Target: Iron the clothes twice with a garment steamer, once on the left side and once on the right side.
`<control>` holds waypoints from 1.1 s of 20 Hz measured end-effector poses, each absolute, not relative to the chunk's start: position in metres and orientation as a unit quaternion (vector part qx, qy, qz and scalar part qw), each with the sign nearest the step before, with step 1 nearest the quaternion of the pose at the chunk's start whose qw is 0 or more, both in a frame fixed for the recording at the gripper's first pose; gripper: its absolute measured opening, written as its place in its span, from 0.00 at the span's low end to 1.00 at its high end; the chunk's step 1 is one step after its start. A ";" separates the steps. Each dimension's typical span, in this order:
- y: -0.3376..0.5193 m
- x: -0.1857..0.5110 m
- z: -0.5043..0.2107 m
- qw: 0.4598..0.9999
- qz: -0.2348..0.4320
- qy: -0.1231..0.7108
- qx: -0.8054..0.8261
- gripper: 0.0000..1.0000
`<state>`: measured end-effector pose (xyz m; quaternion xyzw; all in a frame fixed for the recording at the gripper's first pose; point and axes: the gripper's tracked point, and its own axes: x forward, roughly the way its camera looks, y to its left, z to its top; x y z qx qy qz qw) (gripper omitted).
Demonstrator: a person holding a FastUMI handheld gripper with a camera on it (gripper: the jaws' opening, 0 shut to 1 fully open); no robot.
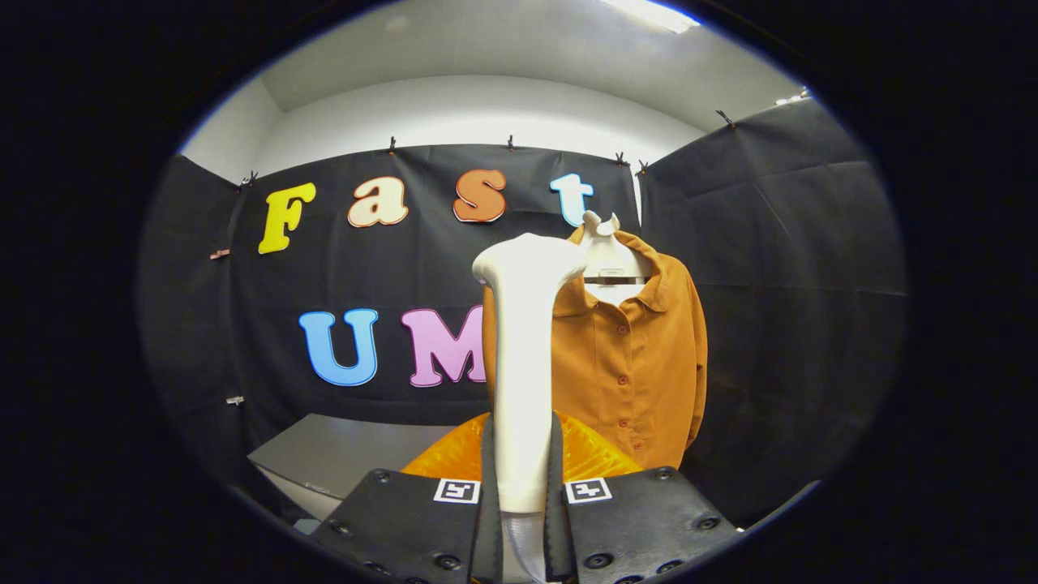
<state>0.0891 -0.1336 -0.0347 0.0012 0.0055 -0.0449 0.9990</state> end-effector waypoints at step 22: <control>-0.202 0.176 -0.158 0.997 -0.026 0.067 0.012 0.24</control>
